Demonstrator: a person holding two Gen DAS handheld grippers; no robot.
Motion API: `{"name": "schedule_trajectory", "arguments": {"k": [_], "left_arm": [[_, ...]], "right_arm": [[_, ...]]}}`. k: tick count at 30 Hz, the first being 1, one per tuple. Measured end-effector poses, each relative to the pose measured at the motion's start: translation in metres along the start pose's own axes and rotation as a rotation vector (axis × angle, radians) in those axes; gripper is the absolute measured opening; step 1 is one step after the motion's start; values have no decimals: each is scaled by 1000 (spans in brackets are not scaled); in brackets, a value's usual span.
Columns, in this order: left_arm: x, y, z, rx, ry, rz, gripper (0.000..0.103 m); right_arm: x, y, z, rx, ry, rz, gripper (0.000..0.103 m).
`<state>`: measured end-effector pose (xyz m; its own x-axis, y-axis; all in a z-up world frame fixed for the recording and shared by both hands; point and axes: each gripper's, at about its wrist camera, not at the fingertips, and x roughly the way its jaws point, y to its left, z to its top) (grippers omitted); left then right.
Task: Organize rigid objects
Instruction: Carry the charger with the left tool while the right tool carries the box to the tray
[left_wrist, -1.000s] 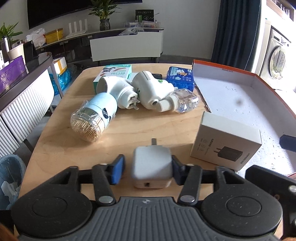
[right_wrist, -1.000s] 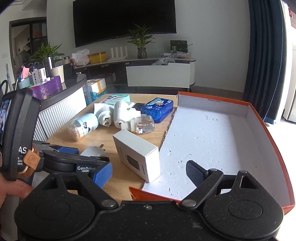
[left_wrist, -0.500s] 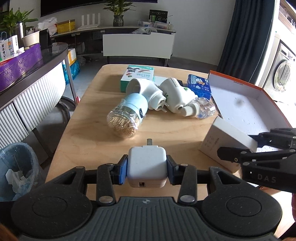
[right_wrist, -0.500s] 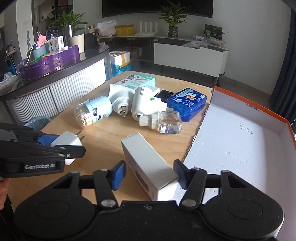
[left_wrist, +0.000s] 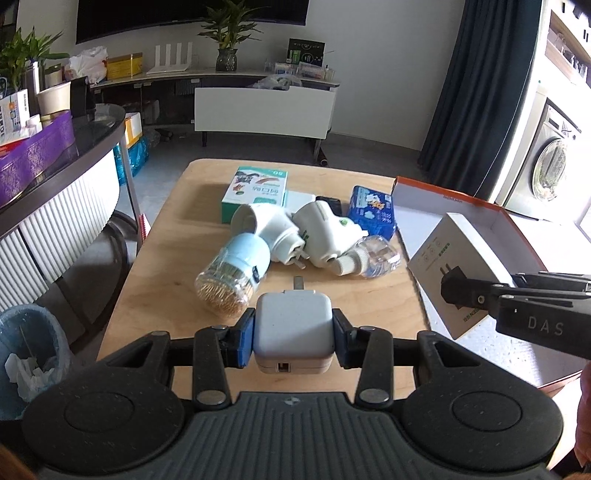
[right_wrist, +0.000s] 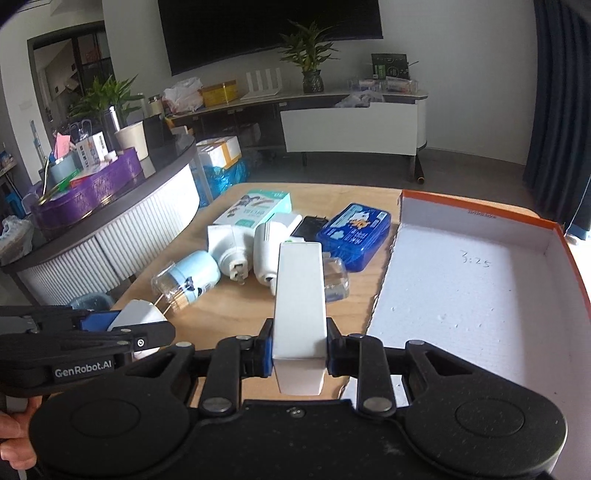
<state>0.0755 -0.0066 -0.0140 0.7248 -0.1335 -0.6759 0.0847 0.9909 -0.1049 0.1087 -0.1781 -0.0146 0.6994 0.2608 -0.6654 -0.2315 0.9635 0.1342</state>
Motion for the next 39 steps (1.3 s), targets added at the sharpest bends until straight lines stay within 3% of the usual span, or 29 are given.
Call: {"name": "schedule_trajectory", "arguments": {"k": [24,39], "left_arm": [[33,-103,66,130,-19,-188,42],[45,-125,79,132,-41,-170,42]], "right_arm": [[-70,-88,34,131,-121,-290,32],[-57,-120,37,137,-111,-293,32]]}}
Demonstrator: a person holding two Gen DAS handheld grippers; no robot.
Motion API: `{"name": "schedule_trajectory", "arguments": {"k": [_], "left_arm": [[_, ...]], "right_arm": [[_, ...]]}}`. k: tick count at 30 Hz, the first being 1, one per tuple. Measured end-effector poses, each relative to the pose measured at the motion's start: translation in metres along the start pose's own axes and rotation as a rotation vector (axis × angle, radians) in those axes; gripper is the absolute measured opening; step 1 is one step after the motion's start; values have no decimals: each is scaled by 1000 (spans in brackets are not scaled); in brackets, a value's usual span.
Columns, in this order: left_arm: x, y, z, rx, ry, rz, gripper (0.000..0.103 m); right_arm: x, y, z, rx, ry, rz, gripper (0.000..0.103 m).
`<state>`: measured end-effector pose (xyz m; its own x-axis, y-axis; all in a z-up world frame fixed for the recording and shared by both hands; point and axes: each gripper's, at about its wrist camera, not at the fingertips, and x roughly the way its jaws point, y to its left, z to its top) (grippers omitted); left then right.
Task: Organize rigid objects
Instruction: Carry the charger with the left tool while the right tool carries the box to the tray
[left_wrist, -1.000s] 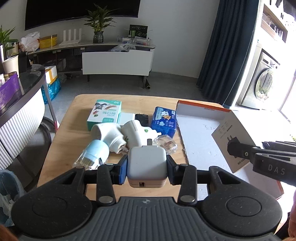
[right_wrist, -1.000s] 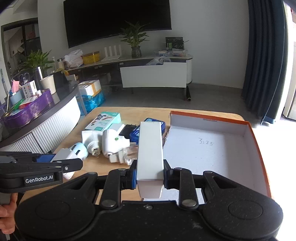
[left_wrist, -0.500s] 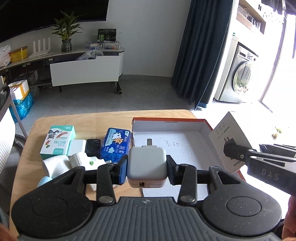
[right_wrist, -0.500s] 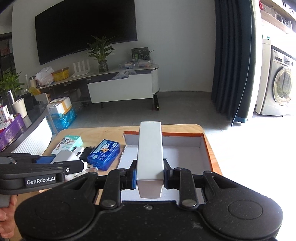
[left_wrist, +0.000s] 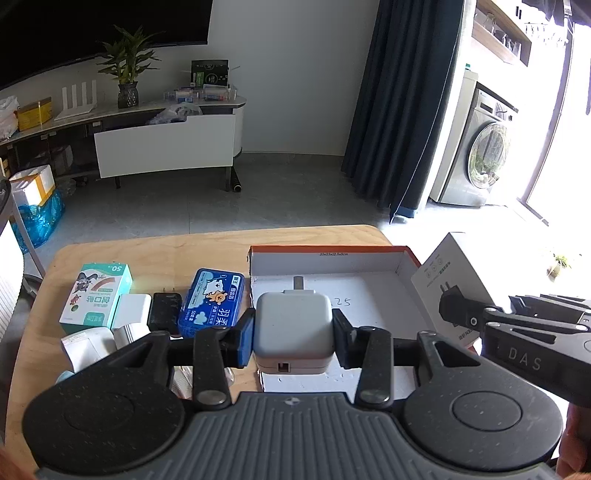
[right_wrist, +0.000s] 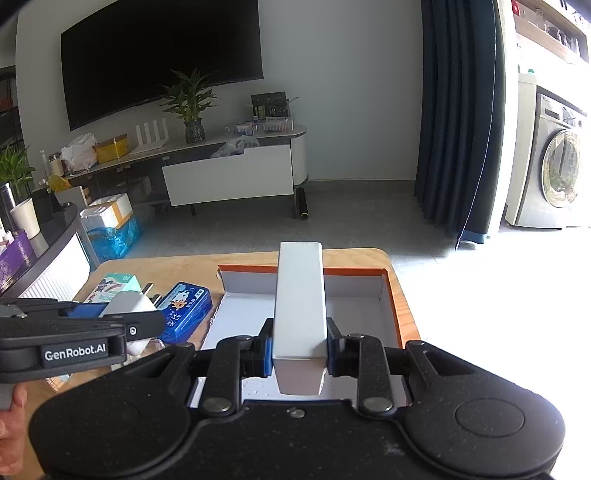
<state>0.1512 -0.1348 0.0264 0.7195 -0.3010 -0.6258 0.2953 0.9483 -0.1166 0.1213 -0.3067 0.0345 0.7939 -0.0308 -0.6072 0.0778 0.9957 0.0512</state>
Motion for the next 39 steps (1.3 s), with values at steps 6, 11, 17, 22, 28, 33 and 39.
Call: {"name": "schedule_trajectory", "arguments": {"k": [6,11,17,22,28,33,39], "left_arm": [[7,-1,7,-9,5,-1,42],[15,-2,10,-18,20,-4,42],[22,-3,10,-18,30,-3,42],[27,-1,11,-28,39,0,42],[33,-2,11,-30,50,2,42],[41,-1,12,-37,60,5,42],[49,2,12,-42,71,12,42]], "right_arm": [[11,-5,5,-4,10,0,32],[18,-8,8,-9,17,-7,32],[30,-13,10,-7,33,-10,32],[40,-12,11,-11,49,-9,32],[55,-10,14,-27,72,-14,32],[72,-10,15,-33,97,-21,32],[92,-15,21,16,118,48,33]]}}
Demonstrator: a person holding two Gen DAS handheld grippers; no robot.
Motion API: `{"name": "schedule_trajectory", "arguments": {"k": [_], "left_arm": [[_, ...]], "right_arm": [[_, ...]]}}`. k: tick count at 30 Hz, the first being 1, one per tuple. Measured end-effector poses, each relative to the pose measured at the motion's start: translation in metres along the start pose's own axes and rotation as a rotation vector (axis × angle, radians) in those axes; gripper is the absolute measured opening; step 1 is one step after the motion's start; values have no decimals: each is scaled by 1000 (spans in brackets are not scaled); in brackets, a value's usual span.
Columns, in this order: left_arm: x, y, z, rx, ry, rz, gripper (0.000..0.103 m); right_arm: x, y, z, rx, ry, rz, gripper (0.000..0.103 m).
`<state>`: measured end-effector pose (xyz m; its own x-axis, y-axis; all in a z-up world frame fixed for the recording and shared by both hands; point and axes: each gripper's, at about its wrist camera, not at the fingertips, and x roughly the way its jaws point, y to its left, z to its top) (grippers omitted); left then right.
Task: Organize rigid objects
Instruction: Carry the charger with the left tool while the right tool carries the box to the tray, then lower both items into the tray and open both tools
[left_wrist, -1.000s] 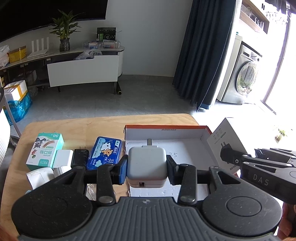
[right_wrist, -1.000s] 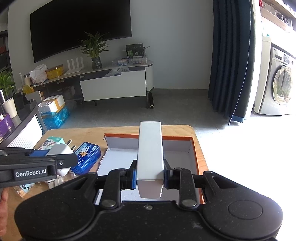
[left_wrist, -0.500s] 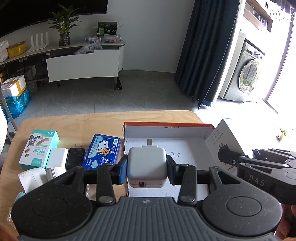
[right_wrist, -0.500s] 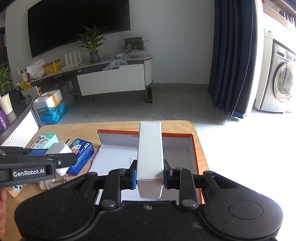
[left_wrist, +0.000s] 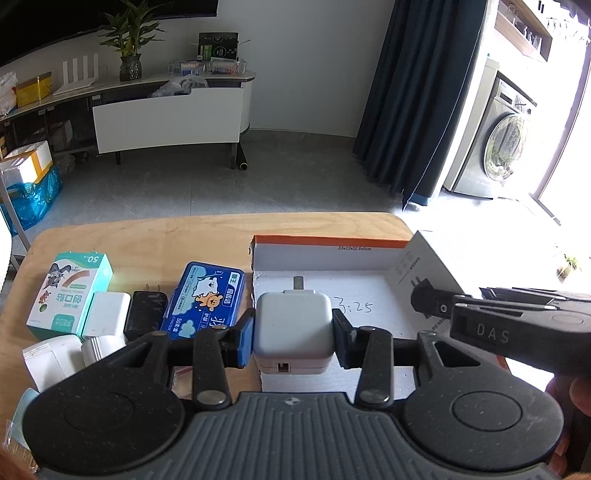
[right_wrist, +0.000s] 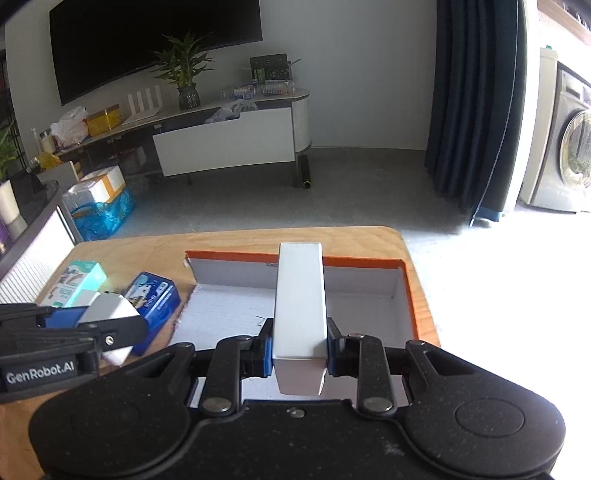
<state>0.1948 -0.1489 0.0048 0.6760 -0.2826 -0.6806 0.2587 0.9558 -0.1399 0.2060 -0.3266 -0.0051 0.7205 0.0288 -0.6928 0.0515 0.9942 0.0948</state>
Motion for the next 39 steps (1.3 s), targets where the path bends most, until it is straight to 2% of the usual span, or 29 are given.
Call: {"name": "schedule_trajectory", "arguments": {"k": [1,2,3,4,5,8,11,14,17,18,19,23,29,31,34,39], "left_arm": [[1,0,-1,1,2,2,42],[3,0,0,1,5,5,42],[4,0,1,1,7,5,42],[5,0,1,0,8,4,42],[6,0,2,2,8,3,42],[11,-4,3,11,11,-6,42],[17,-11,5,21,13,-18,42],[24,-21,10,35,11,-38,42],[29,-30,17,48,-4,-63,43],[30,-33,19,55,-5,-71,53],[30,-36,21,58,-9,-75,68],[24,-36,21,55,-33,-72,69],[8,-26,14,42,-9,-17,73],[-1,-24,12,43,-10,14,78],[-14,-23,9,65,-16,44,85],[-30,-15,4,62,-23,68,89]], "right_arm": [[2,-4,1,36,2,59,33],[5,-8,4,65,3,79,46],[7,-9,5,64,0,23,57],[8,-8,7,44,-13,-92,70],[9,-8,8,21,-30,-174,70],[0,-18,8,44,-68,-137,67],[-11,-24,8,33,-95,-160,67],[-20,-28,7,39,-102,-144,68],[-28,-26,6,24,-123,-180,70],[-31,-26,6,24,-128,-184,71],[-33,-27,6,25,-133,-185,71],[-45,-27,5,30,-155,-193,72],[-61,-20,1,26,-169,-168,73],[-66,-16,-1,24,-172,-160,77],[-70,-11,-6,26,-170,-155,77],[-75,1,-13,29,-153,-143,80]]}}
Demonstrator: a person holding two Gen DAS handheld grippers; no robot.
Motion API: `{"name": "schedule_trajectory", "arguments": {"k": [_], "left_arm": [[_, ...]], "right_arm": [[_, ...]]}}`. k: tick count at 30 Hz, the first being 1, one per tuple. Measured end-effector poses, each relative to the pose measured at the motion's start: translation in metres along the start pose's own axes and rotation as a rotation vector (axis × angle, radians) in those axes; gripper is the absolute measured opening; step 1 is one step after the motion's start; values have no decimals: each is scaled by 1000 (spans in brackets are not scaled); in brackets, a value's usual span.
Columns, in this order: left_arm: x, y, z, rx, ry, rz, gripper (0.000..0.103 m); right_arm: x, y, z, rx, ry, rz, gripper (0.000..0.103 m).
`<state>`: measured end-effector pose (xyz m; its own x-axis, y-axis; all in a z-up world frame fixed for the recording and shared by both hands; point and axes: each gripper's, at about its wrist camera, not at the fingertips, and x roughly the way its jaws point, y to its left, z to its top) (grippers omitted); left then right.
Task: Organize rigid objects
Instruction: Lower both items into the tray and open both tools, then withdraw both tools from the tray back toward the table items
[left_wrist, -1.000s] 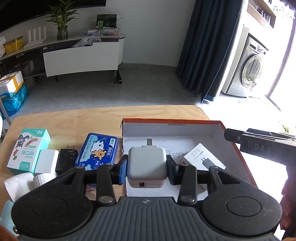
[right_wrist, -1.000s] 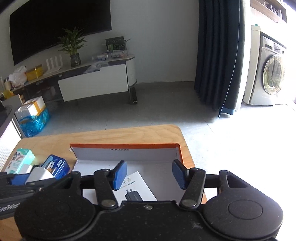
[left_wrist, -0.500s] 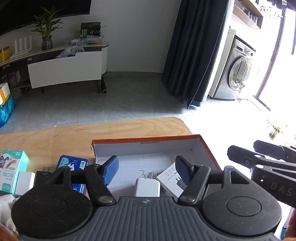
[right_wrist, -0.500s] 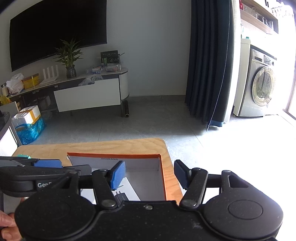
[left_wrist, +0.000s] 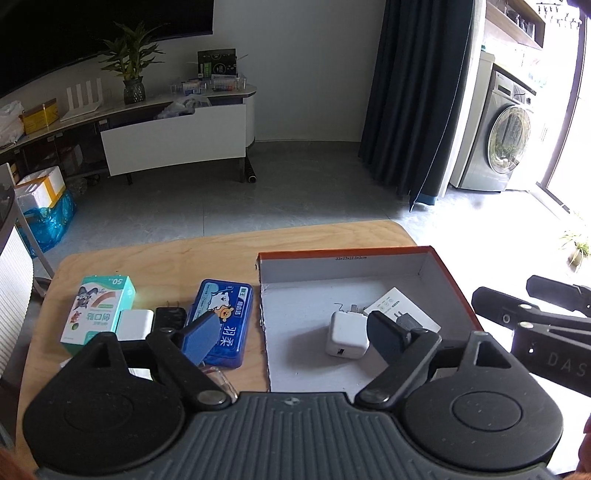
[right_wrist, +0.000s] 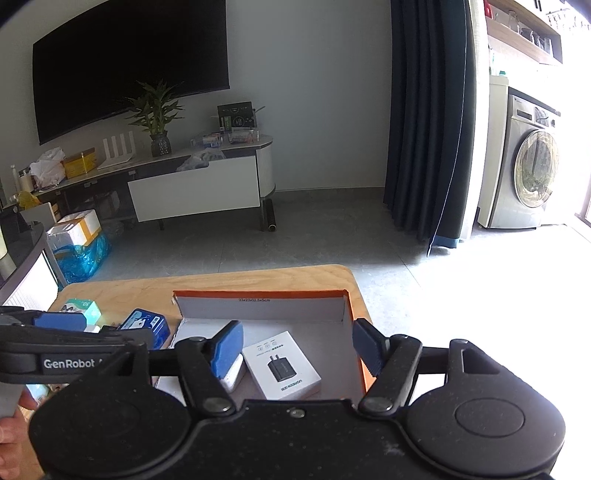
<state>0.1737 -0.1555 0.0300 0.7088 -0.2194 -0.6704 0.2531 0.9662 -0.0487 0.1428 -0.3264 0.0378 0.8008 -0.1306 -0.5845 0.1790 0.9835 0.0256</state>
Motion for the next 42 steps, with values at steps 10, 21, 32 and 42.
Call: {"name": "schedule_trajectory", "arguments": {"k": [10,21,32,42], "left_arm": [[-19,15,-12,-5,-15,26,92],[-36,38,-25,-44,-28,44,93],[-48,56,-35,-63,-39,78,93],[-54,73,-40,-83,-42,90,93]], "right_arm": [[-17,22,-10,-4,3,30,83],[-25,49,-19,-48,21,74,84],[-26,77,-26,-82,40,113,84],[-25,94,-28,-101,50,135,84]]}}
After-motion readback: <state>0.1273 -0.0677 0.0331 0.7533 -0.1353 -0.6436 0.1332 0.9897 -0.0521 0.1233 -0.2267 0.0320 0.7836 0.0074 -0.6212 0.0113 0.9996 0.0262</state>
